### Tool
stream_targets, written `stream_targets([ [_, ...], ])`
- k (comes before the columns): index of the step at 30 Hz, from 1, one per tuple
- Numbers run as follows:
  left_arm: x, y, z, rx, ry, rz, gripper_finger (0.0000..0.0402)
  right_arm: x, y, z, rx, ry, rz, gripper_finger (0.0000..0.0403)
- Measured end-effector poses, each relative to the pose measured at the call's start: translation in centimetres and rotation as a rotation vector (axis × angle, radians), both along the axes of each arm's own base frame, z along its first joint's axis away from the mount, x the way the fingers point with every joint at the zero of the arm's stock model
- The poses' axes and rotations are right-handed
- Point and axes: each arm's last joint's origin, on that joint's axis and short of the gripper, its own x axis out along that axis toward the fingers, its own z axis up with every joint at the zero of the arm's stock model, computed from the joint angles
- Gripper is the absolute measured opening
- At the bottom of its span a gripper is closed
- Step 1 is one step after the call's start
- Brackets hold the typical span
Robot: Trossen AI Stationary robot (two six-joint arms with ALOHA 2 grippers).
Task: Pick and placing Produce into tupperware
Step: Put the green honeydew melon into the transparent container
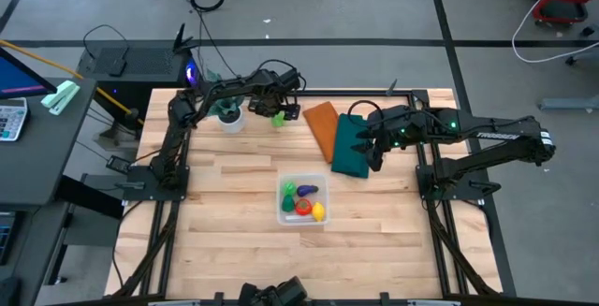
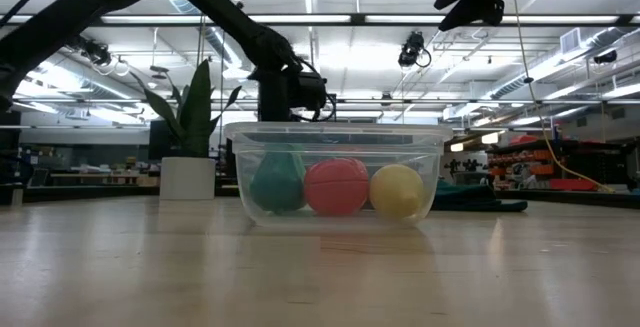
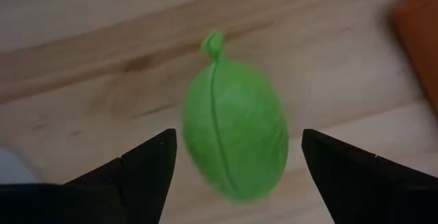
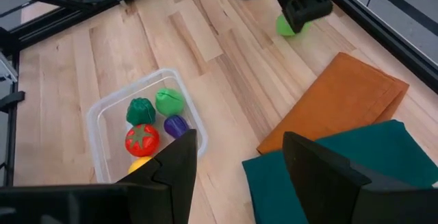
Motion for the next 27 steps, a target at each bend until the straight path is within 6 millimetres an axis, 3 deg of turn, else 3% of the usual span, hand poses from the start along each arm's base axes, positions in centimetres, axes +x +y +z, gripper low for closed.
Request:
stream_targets([
  [10, 0.33, 0.23, -1.06, 0.006, 0.005, -0.033, 0.0305, 0.02, -0.09, 0.03, -0.005, -0.003, -0.001, 0.0178],
  [20, 0.57, 0.20, -1.02, 0.034, 0.004, -0.077, 0.0227, 0.02, -0.10, 0.03, -0.007, -0.003, -0.004, 0.0178],
  [27, 0.88, -0.43, -0.52, 0.044, -0.001, -0.135, 0.0243, 0.00, -0.10, 0.01, -0.011, 0.000, -0.001, 0.0178],
])
